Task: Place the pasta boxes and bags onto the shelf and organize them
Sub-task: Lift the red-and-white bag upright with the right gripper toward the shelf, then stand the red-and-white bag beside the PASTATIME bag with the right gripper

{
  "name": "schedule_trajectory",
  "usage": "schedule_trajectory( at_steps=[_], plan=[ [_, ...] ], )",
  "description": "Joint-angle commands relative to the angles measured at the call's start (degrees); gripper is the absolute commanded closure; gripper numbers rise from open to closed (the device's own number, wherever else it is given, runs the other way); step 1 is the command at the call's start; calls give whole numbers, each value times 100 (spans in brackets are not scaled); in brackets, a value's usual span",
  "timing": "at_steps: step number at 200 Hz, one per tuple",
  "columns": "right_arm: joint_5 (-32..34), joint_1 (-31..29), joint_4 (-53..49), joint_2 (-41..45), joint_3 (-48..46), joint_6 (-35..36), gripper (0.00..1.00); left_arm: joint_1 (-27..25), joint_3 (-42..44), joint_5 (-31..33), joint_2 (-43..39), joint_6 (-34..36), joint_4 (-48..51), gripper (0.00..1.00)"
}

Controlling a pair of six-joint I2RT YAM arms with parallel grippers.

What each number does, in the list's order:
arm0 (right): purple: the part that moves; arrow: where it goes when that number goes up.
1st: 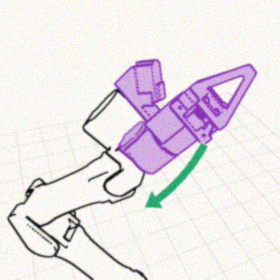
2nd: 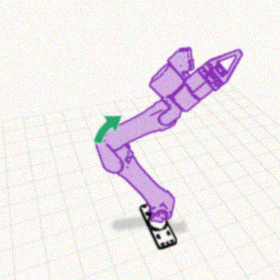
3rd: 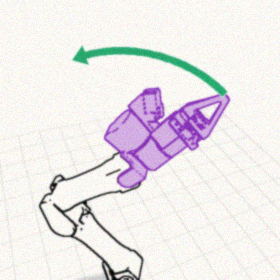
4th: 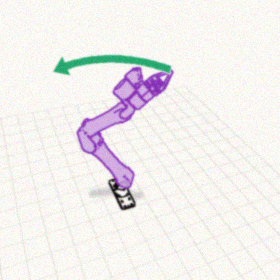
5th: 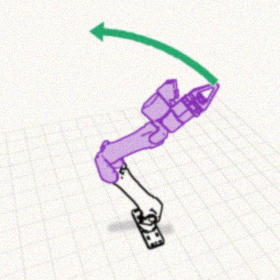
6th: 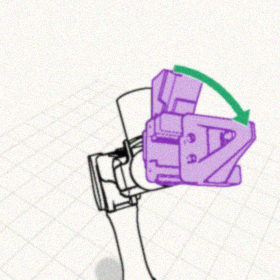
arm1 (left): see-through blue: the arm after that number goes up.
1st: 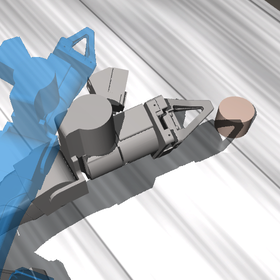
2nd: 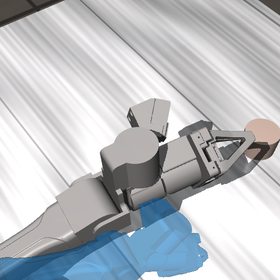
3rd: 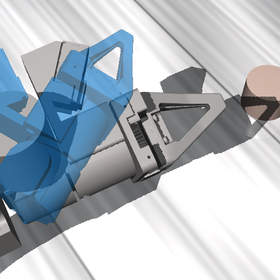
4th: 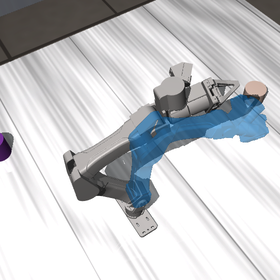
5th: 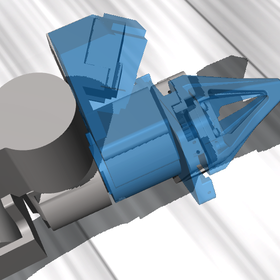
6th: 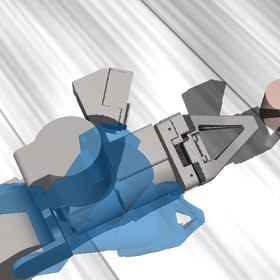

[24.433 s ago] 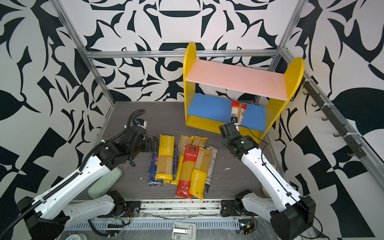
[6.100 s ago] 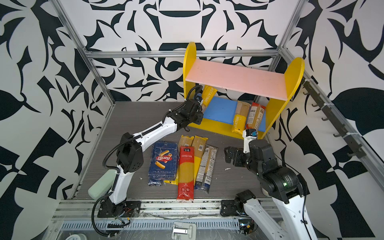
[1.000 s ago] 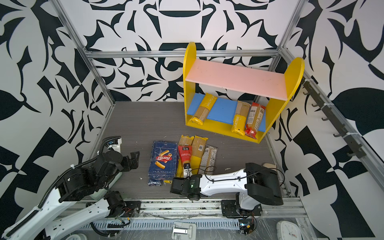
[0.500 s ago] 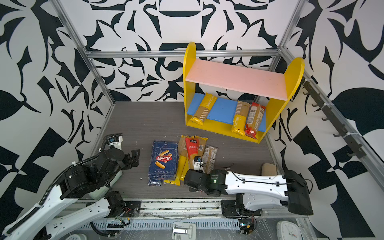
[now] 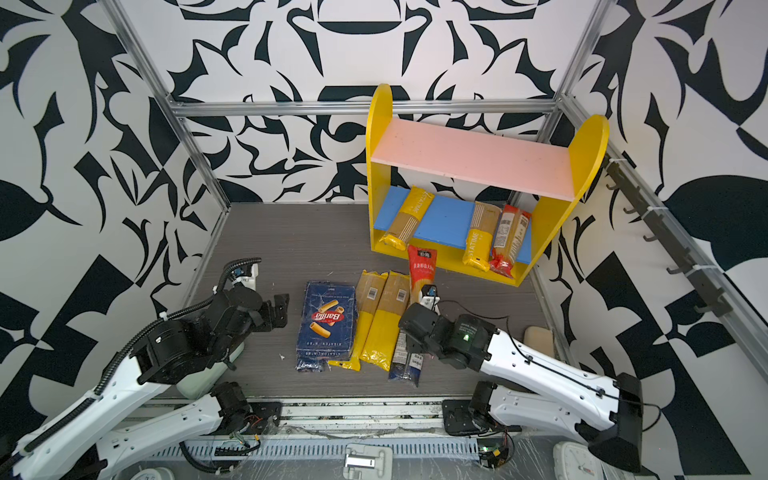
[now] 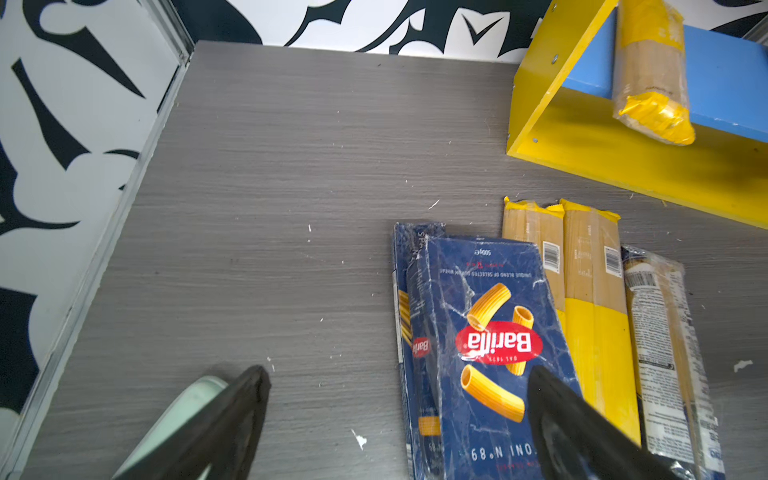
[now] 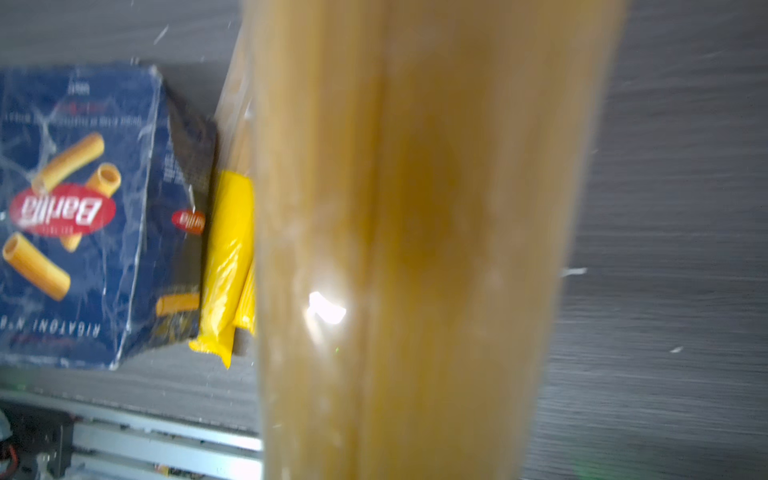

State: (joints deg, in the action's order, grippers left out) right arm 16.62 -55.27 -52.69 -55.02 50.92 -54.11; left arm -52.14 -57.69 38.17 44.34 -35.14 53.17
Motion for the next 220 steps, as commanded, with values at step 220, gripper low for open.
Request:
schedule_trajectory(
  at_steps=[220],
  plan=[
    [-1516,3971,1618,-3326,3462,2379,100,151,-1092,-1506,1175,1527,-1144,1]
  ],
)
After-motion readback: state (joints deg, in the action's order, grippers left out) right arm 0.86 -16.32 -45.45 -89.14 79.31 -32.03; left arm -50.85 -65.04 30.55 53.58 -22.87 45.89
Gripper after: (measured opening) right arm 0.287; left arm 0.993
